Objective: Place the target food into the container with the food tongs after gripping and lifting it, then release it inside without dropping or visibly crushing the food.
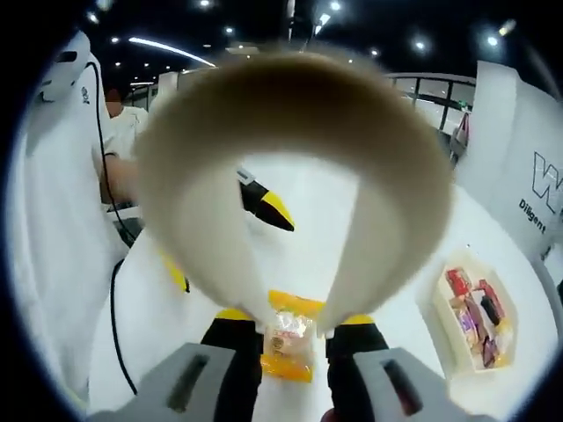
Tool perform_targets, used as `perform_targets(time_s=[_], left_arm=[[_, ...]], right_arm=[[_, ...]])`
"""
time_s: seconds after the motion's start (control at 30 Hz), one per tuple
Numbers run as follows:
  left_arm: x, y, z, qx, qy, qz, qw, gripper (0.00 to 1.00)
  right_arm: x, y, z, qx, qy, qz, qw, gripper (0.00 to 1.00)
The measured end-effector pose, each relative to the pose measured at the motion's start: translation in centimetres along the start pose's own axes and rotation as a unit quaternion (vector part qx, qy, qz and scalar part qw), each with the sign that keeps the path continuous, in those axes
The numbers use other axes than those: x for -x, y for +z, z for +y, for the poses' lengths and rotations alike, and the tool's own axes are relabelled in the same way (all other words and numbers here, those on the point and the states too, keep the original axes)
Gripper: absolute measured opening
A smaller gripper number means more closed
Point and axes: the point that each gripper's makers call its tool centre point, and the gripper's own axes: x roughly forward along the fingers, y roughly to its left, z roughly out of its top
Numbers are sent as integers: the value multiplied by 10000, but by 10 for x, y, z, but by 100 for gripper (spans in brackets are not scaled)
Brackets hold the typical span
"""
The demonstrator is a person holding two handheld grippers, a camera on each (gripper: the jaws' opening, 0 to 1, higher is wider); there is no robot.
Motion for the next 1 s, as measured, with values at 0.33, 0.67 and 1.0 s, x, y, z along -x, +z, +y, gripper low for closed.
perform_targets(time_s=[0.33, 0.67, 1.0], left_arm=[[0, -1, 1, 22, 2, -15, 10000, 75], [1, -1, 2, 34, 6, -25, 10000, 75], [1, -1, 3, 27, 16, -25, 10000, 75]], right_arm=[[-4, -1, 2, -183, 84, 85, 9998, 21], [-6, -5, 3, -290, 121, 170, 9994, 20], [-7, -7, 3, -251, 119, 236, 9993, 19]])
